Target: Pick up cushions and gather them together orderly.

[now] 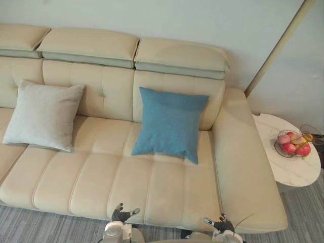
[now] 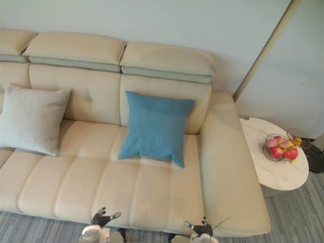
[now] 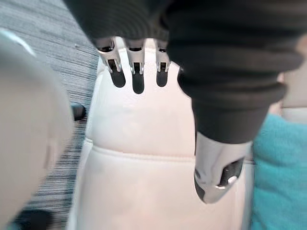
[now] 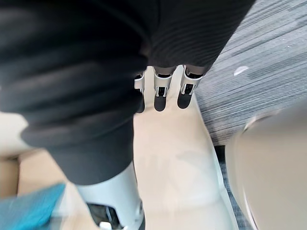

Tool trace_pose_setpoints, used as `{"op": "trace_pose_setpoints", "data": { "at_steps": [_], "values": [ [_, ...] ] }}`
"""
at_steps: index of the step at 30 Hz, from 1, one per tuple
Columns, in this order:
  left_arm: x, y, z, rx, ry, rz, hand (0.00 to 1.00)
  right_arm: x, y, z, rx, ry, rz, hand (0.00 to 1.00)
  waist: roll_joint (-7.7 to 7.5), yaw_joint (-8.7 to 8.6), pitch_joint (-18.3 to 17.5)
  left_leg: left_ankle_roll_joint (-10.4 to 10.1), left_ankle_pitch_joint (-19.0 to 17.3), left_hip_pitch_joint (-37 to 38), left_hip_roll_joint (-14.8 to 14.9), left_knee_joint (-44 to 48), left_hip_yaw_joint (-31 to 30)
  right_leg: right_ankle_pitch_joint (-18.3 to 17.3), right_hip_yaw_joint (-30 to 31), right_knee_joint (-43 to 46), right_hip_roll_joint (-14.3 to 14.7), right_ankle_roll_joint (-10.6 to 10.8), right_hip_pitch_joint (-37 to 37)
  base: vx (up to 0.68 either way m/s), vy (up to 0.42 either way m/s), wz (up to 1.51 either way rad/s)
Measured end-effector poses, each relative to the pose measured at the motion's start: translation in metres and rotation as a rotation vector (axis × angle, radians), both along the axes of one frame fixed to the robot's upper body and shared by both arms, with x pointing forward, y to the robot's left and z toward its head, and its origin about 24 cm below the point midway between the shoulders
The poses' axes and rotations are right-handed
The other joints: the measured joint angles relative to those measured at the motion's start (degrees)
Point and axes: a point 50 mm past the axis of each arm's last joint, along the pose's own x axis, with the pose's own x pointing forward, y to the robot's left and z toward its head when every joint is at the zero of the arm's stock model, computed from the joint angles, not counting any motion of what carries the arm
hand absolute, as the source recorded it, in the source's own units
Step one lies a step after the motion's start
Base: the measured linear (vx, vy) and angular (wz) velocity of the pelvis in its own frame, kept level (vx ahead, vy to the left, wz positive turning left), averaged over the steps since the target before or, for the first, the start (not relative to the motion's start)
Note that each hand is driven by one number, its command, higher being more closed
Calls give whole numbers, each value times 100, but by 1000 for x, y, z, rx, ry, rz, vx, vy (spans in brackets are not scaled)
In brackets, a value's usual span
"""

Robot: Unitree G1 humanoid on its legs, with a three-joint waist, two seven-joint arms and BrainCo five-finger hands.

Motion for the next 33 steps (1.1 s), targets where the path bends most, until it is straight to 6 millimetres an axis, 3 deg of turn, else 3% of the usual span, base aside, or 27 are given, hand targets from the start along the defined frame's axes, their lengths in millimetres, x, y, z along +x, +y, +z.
{"op": "trace_pose_setpoints", "data": {
  "at_steps": [1,2,4,5,6,7,8,10,11,12,14,15,17,18,19,20,22,25,33],
  "values": [
    [-1,3,1,3,-7,13,0,9,2,3,-2,-21,19,0,-31,86,-16,-10,8,-227,23,229,42,-306,107,-55,-28,125,109,-169,-166,-11],
    [1,4,2,7,-13,14,0,12,2,4,-4,-29,23,0,-81,105,-17,-26,18,-282,34,286,52,-353,137,-200,5,137,110,-219,-176,-32],
    [7,-10,3,-19,-32,18,0,25,-8,10,-49,-61,39,0,203,364,25,-130,392,-493,272,40,137,-461,65,-1471,495,-116,323,-271,-151,-47],
    [8,-10,3,-21,-34,20,0,27,-9,11,-53,-65,41,0,273,380,19,-150,466,-500,291,-22,145,-479,21,-1654,550,-196,391,-269,-139,-14],
    [9,-18,2,-46,-30,15,0,33,-10,13,-66,-81,46,0,475,352,193,-196,730,-485,395,-194,76,-288,-102,-2017,750,-569,571,-246,-113,20],
    [9,-21,2,-54,-34,9,0,29,-11,12,-73,-68,40,0,499,345,215,-224,918,-465,436,-331,45,-241,-194,-2057,817,-640,591,-412,-181,55],
    [11,-22,3,-58,-42,10,0,25,-9,10,-72,-51,35,0,505,280,255,-237,1373,-369,421,-664,38,-197,-383,-2039,835,-715,629,-361,-124,55],
    [11,-18,4,-55,-48,21,0,25,-6,10,-69,-52,39,0,379,222,333,-261,1563,-309,400,-903,-12,-147,-569,-2063,781,-805,600,-231,-60,44],
    [15,-17,6,-55,-62,23,0,26,-6,10,-70,-54,39,0,375,220,343,-194,1270,-319,396,-614,-25,-78,-666,-2061,755,-959,556,-258,5,34],
    [15,-17,6,-54,-61,23,0,26,-8,10,-75,-54,36,0,321,218,370,-4,776,-420,367,-8,-127,-12,-746,-2045,667,-1009,466,-369,55,32],
    [16,-15,7,-51,-69,22,0,24,-13,10,-78,-51,12,0,275,199,383,114,172,-484,340,895,-354,95,-744,-2042,516,-1022,337,-250,134,18],
    [14,-15,6,-52,-62,24,0,23,-14,10,-80,-49,9,0,276,176,387,81,-219,-374,373,1462,-497,192,-693,-2054,421,-929,287,-156,161,4],
    [9,-15,3,-53,-43,30,0,18,-13,8,-74,-39,7,0,317,131,371,-30,-611,-42,396,1472,-651,292,-602,-2057,361,-803,211,-176,286,-3],
    [2,-18,0,-63,-16,30,0,12,-16,6,-72,-22,-2,0,458,87,284,-397,-1015,316,303,707,-718,379,-507,-2052,383,-598,94,-206,363,-7],
    [2,-8,0,-37,-10,30,0,5,-3,0,-20,11,-10,0,281,60,252,-254,-824,347,74,341,-550,563,-356,-2285,259,-496,66,-141,260,-5],
    [0,-5,-1,-30,-5,30,0,3,0,-1,-10,18,-13,0,226,47,212,-254,-786,369,4,253,-541,631,-346,-2373,222,-472,68,-67,139,0],
    [-11,3,-5,-11,40,30,0,-3,-1,-3,3,30,-22,0,99,-111,107,-120,-513,548,-345,-240,-528,1101,-260,-3064,90,-368,302,-30,162,12],
    [-17,3,-8,-12,64,29,0,-12,-8,-6,2,57,-60,0,125,-126,46,20,-410,705,-624,-568,-468,1449,-84,-3581,-34,-385,522,-15,179,2],
    [-32,5,-13,-1,120,20,0,-15,-13,-7,-9,75,-58,0,219,-131,-100,76,-338,1067,-726,-822,-302,1534,146,-3837,7,-310,725,87,35,-14]
  ]
}}
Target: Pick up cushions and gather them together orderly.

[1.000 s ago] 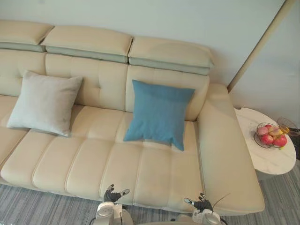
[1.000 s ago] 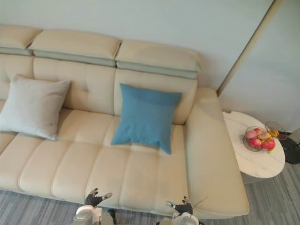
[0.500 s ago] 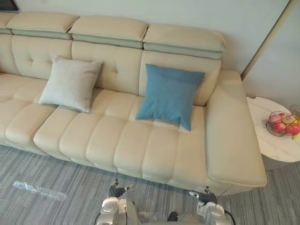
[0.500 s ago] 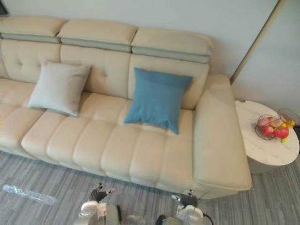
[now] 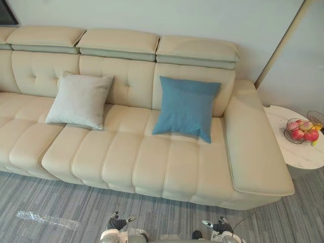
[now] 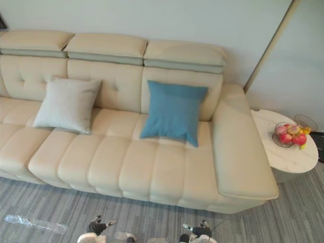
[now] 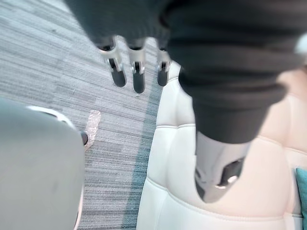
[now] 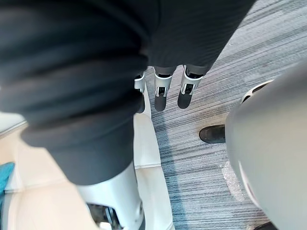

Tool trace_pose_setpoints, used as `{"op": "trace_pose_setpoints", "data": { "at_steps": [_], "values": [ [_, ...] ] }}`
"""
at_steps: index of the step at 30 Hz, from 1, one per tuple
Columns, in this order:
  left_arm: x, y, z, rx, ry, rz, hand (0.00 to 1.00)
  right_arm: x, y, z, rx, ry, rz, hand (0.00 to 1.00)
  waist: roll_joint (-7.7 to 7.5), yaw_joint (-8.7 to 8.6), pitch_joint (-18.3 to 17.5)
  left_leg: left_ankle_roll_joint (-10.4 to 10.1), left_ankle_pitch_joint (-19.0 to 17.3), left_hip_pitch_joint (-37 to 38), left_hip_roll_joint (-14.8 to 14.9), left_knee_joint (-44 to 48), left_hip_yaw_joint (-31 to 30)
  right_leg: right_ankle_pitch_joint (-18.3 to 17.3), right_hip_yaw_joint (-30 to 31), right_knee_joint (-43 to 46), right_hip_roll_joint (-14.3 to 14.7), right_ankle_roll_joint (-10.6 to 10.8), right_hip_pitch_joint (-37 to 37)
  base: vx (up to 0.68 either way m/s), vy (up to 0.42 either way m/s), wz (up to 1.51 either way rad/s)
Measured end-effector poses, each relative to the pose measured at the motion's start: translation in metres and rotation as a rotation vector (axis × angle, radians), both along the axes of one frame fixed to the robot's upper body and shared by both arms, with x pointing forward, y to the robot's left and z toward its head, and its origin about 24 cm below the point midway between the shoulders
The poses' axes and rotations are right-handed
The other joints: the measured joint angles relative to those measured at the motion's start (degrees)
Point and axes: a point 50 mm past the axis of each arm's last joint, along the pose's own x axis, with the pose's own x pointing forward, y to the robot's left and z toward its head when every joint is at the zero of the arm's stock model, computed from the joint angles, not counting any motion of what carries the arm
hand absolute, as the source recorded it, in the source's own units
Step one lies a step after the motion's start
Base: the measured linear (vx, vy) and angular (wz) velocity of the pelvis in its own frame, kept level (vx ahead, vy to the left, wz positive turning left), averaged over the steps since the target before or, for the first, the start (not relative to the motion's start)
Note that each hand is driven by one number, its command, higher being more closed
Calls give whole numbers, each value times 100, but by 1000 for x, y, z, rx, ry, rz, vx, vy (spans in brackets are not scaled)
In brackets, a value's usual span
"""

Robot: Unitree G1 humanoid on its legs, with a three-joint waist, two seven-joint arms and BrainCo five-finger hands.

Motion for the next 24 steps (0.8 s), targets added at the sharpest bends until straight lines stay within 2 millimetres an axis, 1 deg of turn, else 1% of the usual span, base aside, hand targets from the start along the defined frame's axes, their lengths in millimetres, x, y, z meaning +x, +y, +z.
{"op": "trace_pose_setpoints", "data": {
  "at_steps": [3,8,13,15,16,24],
  "values": [
    [-1,-1,-1,1,7,-10,0,1,-4,1,-9,2,-2,0,28,-1,-15,-1,-1,63,10,-18,-34,-4,41,-28,32,-5,22,85,-25,-12],
    [-1,-1,-1,10,11,-27,0,-8,-7,-3,-2,40,-34,0,4,-20,1,-1,-1,282,-6,-130,-33,-15,47,-132,45,-25,223,30,-9,-2],
    [-1,0,-1,17,14,-36,0,-10,-8,-3,-3,47,-35,0,-20,-26,-2,-1,-1,351,-23,-211,-24,-13,102,-150,46,-25,223,-40,-7,-4],
    [-2,1,-1,18,16,-37,0,-12,-9,-4,-5,58,-35,0,-20,-45,-2,0,2,377,-28,-255,-25,12,115,-199,50,9,221,-63,-15,-3],
    [-5,2,-3,19,47,-84,0,-16,-22,-4,-31,82,-35,0,44,-230,16,-13,81,593,-79,-588,-214,122,162,-517,111,-4,415,0,0,0],
    [-5,3,-3,18,51,-78,0,-17,-22,-4,-37,93,-28,0,55,-240,47,-13,81,668,-78,-590,-200,121,174,-516,111,-4,488,0,0,0]
  ]
}}
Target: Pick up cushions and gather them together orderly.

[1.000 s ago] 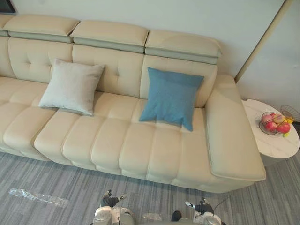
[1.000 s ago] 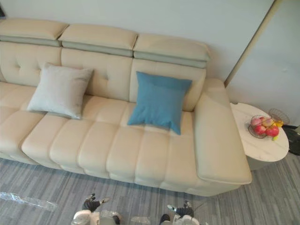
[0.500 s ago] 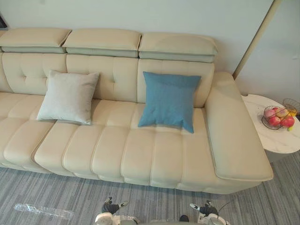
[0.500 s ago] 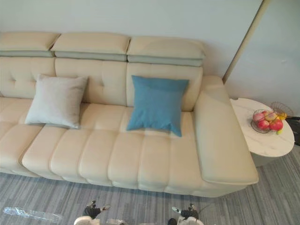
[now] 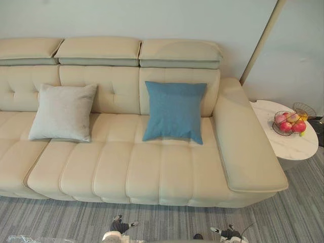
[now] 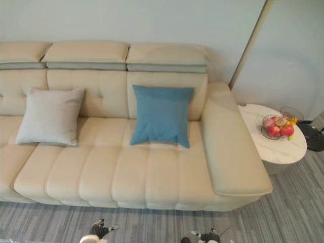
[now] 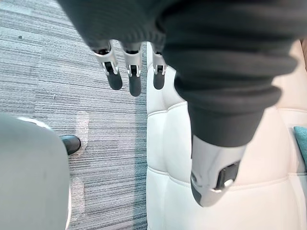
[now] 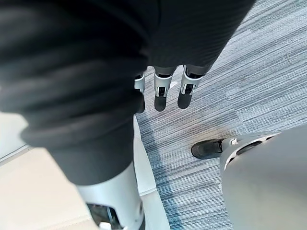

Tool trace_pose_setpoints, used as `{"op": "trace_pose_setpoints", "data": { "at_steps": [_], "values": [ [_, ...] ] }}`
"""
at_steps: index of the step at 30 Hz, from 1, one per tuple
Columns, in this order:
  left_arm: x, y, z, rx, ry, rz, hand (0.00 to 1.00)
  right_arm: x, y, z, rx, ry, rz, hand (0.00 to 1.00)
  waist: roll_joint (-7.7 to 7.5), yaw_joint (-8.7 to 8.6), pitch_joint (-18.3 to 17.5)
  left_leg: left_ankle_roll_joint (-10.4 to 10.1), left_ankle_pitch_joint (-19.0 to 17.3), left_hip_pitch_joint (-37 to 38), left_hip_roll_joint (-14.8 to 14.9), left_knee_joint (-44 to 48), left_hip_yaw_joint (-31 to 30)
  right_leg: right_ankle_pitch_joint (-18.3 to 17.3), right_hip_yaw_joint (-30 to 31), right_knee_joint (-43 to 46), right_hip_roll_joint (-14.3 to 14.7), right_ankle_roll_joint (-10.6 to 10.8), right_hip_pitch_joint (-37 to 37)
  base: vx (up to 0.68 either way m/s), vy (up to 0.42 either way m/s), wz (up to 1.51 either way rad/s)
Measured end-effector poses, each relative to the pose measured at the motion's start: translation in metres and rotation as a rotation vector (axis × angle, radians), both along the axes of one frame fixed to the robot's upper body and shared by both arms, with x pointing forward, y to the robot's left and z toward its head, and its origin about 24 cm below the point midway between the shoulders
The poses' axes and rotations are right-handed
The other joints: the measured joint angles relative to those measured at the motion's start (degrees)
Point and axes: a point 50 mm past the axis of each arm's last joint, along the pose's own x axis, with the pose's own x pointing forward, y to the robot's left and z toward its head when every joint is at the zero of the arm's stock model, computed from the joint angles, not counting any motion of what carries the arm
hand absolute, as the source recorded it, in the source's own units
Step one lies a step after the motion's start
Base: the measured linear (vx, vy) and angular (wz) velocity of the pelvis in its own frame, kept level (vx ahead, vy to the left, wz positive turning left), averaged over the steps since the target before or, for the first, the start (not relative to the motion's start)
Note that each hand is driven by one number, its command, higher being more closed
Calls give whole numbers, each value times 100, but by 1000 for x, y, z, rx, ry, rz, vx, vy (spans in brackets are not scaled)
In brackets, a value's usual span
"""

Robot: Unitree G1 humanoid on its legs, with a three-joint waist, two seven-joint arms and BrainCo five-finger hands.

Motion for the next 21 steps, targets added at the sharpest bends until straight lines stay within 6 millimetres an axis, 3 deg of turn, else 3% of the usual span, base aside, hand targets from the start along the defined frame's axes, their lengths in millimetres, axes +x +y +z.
{"op": "trace_pose_setpoints", "data": {
  "at_steps": [12,16,21],
  "values": [
    [-6,6,-1,-13,21,83,0,-8,-2,-1,-67,66,67,0,-17,-60,140,-20,47,404,67,-195,297,-200,241,331,36,15,81,-52,-16,-9],
    [-2,5,0,-27,3,133,0,-3,0,1,-73,50,91,0,-76,-42,201,-65,-202,11,175,354,295,-283,406,612,98,11,-278,-34,-31,-15],
    [10,1,3,-47,-34,149,0,8,1,5,-96,14,136,0,-78,-61,384,-89,-534,-242,375,899,815,-240,863,854,260,-2,-753,-15,5,-49]
  ]
}}
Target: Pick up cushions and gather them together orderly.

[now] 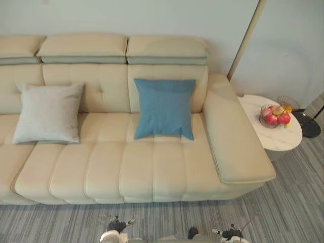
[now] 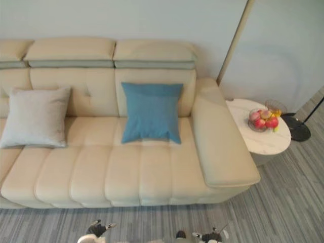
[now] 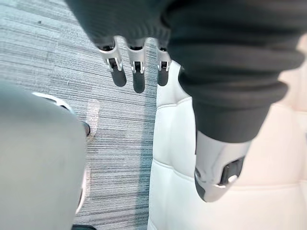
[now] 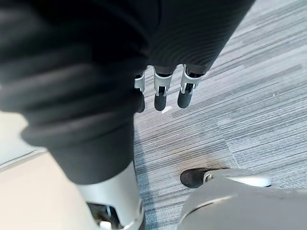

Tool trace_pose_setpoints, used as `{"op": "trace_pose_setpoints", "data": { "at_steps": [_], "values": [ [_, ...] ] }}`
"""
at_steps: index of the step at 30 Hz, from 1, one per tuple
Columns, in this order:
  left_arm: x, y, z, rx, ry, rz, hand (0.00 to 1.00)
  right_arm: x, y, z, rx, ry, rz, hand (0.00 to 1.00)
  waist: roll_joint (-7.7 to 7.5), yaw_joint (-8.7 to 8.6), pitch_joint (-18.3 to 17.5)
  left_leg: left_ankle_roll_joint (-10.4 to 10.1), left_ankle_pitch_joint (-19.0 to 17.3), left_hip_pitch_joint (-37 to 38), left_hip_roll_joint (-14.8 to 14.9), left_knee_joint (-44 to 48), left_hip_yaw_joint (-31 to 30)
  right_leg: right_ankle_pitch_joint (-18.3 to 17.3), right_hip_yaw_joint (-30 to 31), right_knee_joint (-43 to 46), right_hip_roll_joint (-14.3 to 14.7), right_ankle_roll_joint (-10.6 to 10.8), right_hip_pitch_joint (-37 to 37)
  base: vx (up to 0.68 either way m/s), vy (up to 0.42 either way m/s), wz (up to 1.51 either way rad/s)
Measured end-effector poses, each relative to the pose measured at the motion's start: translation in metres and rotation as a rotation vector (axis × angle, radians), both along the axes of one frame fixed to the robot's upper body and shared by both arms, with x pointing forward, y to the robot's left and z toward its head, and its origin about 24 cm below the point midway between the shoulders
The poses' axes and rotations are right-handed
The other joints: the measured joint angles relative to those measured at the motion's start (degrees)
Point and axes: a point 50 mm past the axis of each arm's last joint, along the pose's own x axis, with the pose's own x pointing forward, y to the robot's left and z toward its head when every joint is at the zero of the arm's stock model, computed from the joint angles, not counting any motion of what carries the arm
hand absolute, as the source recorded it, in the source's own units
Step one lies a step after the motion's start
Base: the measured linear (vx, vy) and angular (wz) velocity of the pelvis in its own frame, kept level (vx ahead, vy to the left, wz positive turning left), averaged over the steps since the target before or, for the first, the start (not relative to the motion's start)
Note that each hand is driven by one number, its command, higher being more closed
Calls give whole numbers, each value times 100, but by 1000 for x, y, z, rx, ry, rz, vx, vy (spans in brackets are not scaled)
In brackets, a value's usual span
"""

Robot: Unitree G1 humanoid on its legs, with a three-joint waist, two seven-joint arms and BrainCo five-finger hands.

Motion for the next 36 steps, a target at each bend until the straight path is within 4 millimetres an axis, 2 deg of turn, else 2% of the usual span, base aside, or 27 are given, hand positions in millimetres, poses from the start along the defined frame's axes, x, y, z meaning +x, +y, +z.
{"op": "trace_pose_setpoints", "data": {
  "at_steps": [2,3,4,5,6,7,9,11,12,13,14,15,16,18,19,20,21,22,24,25,26,28,29,31,32,35,36],
  "values": [
    [3,0,1,2,-7,-2,0,12,5,4,-3,-39,33,0,-10,37,32,-28,-187,-103,224,288,517,181,243,49,186,-54,-307,-22,19,-132],
    [5,1,2,5,-14,-1,0,17,11,5,3,-52,54,0,-21,43,26,-19,-216,-217,394,418,866,425,72,7,308,-176,-552,-32,-9,-172],
    [5,2,2,6,-12,2,0,25,19,5,21,-68,67,0,64,82,53,-9,-206,-272,565,411,1216,544,-410,-47,381,-417,-711,-27,-29,-147],
    [6,2,2,6,-14,1,0,28,23,6,31,-78,65,0,30,61,67,-14,-203,-272,596,401,1399,351,-1117,235,302,-527,-813,-6,-48,-144],
    [10,1,3,7,-21,-11,0,29,22,6,32,-74,62,0,-2,59,105,-20,-200,-112,612,405,1738,-206,-2113,697,103,-734,-813,40,-65,-134],
    [10,1,3,7,-20,-11,0,29,21,6,29,-75,62,0,32,56,124,-19,-200,13,695,534,1952,-280,-2463,886,-13,-876,-794,82,-102,-134],
    [5,7,2,21,0,-11,0,29,19,6,20,-81,70,0,32,24,134,-4,-195,233,742,820,2061,-228,-2384,1023,139,-948,-697,65,-130,-129],
    [4,8,1,24,8,-20,0,31,17,6,9,-71,97,0,6,38,148,278,-263,87,819,1095,2115,85,-1946,623,388,-1014,-702,-22,-88,-146],
    [1,6,-1,22,23,-36,0,42,14,8,-11,-66,139,0,252,127,106,329,-119,125,828,426,2275,301,-1851,187,591,-917,-740,-24,-69,-136],
    [3,6,0,26,24,-46,0,48,13,10,-16,-68,151,0,230,24,127,48,-40,206,816,244,2555,-388,-2668,951,205,-1041,-955,21,-58,-112],
    [7,7,1,35,14,-60,0,51,12,11,-19,-73,154,0,160,3,187,-18,-10,219,784,247,2689,-837,-3208,1508,-185,-957,-1044,81,-133,-64],
    [10,12,3,52,13,-76,0,47,14,9,-11,-60,164,0,58,2,235,-29,-7,225,856,405,2845,-989,-3592,1660,-485,-790,-934,81,-194,-75],
    [8,19,3,67,21,-72,0,50,18,10,1,-66,170,0,97,49,294,-70,11,208,1079,624,2951,-914,-3666,1544,-304,-887,-909,65,-327,-74],
    [5,19,2,62,35,-63,0,47,18,8,4,-62,169,0,152,-50,338,-77,29,207,1620,1404,2959,-994,-3496,1230,194,-1016,-650,74,-394,-71],
    [6,19,2,62,30,-58,0,46,16,9,-5,-61,177,0,198,-44,369,103,128,184,1941,2015,2835,-1029,-3276,1116,434,-1103,-500,62,-297,-98],
    [5,21,3,66,32,-57,0,45,15,8,-11,-57,188,0,202,-38,376,494,321,-31,2119,2590,2401,-1022,-3048,983,584,-1185,-359,55,-256,-137],
    [8,17,3,60,17,-64,0,46,10,9,-26,-56,191,0,175,-33,384,471,154,-262,1919,2879,1577,-995,-2692,867,710,-1224,-259,85,-204,-163],
    [11,11,4,51,2,-80,0,46,6,10,-37,-55,194,0,172,13,423,327,-62,-473,1565,2949,836,-920,-2337,716,815,-1273,-187,107,-175,-178],
    [17,2,5,34,-26,-95,0,45,-4,11,-61,-41,192,0,197,49,462,184,-355,-780,819,2814,-116,-779,-1708,453,977,-1306,13,145,-80,-179],
    [19,-1,5,25,-32,-103,0,43,-7,10,-66,-28,190,0,210,56,487,176,-407,-866,579,2676,-395,-741,-1516,389,1018,-1290,107,215,-31,-183],
    [20,-7,5,8,-40,-103,0,40,-11,10,-73,-17,178,0,229,63,495,52,-482,-996,110,2219,-963,-709,-1147,317,1105,-1269,217,185,2,-149],
    [25,-12,6,-12,-64,-93,0,34,-10,8,-63,-11,151,0,282,73,527,-36,-519,-1150,-269,1477,-1629,-698,-666,263,1273,-1252,328,212,53,-160],
    [28,-16,7,-24,-70,-92,0,29,-7,6,-51,-2,138,0,343,80,513,67,-348,-1221,-441,974,-2035,-702,-346,254,1388,-1247,393,195,93,-135],
    [27,-17,6,-28,-69,-83,0,28,-6,6,-58,-2,137,0,342,100,509,233,59,-1149,-439,877,-2074,-753,-114,248,1466,-1163,455,142,88,-95],
    [29,-17,7,-34,-75,-70,0,27,-4,7,-63,-22,130,0,333,90,493,220,133,-1077,-382,848,-1906,-811,58,270,1501,-1062,500,185,102,-83],
    [28,-16,6,-47,-77,-46,0,28,6,8,-38,-50,121,0,231,100,414,287,93,-963,-336,714,-1514,-850,410,321,1465,-942,465,201,108,-61],
    [28,-16,7,-48,-79,-39,0,30,14,8,-20,-64,120,0,221,105,407,300,85,-882,-292,661,-1311,-903,521,359,1451,-755,462,161,108,-65]
  ]
}}
